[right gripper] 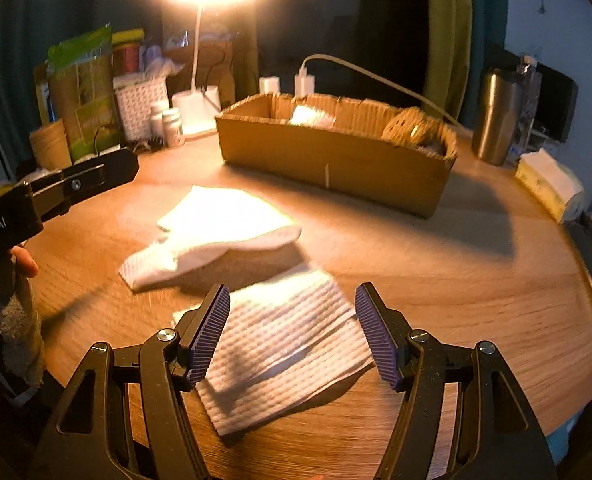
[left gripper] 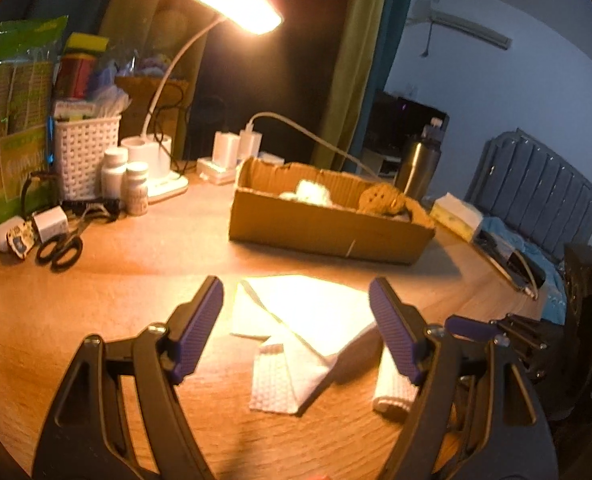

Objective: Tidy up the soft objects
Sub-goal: 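Grasp a folded white paper towel with the right tool while the left tool grasps another towel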

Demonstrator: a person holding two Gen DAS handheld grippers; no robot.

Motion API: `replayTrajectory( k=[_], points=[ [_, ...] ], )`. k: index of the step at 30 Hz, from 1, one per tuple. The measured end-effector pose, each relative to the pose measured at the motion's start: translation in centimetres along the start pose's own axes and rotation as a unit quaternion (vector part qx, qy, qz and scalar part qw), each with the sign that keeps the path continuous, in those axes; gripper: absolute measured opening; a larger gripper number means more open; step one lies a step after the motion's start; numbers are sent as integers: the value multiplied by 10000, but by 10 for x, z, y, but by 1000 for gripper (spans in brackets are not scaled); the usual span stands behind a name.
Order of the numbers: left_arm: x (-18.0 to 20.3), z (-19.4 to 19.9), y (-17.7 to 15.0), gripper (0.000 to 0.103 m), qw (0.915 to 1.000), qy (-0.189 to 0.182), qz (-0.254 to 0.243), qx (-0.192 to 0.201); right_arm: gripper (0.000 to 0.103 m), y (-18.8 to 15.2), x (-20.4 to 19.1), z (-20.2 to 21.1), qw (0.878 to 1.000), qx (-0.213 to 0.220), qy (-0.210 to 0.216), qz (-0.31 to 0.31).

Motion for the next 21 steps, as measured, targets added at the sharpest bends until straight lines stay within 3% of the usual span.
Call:
replayTrajectory(
  k=[6, 12, 21],
  points=[
    [3, -18, -5, 76, 9991, 153, -44, -388, 68, -12, -11, -18, 9990, -342, 167, 252],
    [16, -35, -4, 76, 9975, 203, -179, -650, 66, -13, -5, -20, 9992, -241, 214, 252],
    [32, -71, -8, 76, 9880, 565, -593, -1310, 30, -11, 51, -18, 9989, -172, -326, -303]
  ],
)
Point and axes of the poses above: each gripper's, at about its wrist camera, not at the fingertips, and z roughly against the way its jaws point, x to its right, y to its top, the point moved 6 cm from there along -z, roughly the way its jaws point, and after that the axes turned 7 degrees about -x, right-handed, at the moved point
